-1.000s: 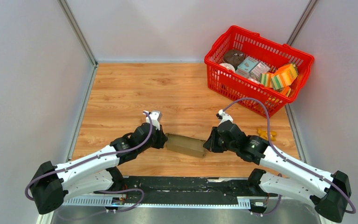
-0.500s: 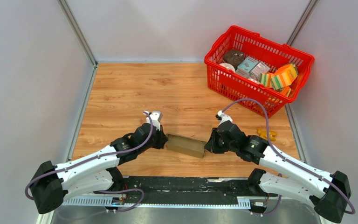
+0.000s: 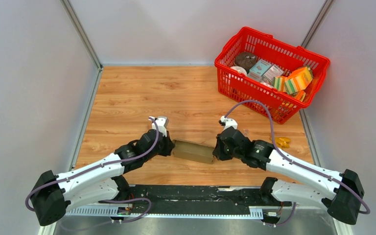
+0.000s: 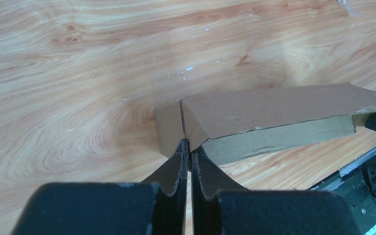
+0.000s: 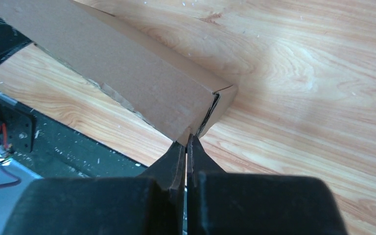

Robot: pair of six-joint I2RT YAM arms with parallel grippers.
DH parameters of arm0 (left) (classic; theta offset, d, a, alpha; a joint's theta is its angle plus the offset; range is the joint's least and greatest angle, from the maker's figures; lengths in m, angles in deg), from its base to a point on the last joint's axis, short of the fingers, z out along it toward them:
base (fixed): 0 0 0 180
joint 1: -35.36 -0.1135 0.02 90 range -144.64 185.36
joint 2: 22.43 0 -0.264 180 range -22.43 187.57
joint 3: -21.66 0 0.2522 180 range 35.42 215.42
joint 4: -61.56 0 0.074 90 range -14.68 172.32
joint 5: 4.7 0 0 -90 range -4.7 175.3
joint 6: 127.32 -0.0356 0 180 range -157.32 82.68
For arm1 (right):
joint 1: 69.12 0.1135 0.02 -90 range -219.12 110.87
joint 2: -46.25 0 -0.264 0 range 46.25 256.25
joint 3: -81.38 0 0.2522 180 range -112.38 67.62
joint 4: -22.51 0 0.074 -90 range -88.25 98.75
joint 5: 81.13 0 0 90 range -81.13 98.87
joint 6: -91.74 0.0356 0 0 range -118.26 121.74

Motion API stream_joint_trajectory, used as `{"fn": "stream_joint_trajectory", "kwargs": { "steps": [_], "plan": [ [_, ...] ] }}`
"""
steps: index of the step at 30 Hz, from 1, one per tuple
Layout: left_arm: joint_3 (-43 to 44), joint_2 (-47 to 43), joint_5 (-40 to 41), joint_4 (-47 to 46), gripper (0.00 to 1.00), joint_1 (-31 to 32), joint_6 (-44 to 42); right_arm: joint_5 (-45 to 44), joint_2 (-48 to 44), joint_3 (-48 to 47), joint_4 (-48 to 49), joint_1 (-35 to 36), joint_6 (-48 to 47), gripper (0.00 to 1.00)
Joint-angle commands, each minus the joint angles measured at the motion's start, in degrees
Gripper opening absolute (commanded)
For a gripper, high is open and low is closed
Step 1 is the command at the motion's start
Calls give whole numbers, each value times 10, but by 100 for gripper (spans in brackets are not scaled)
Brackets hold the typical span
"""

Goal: Fold the paper box

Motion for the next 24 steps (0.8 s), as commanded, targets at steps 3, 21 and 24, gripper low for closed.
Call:
{"fn": "stream_joint_trajectory", "kwargs": {
  "steps": [3,21,24],
  "plan": [
    [-29,-32,9,29,9,1,23,-107,40,19,68,64,-13,0],
    [12,-217,31,194,48,0,28,-136,74,10,117,68,-114,9],
    [40,-250,32,226,49,0,24,-140,83,2,115,68,-115,11]
  ]
}}
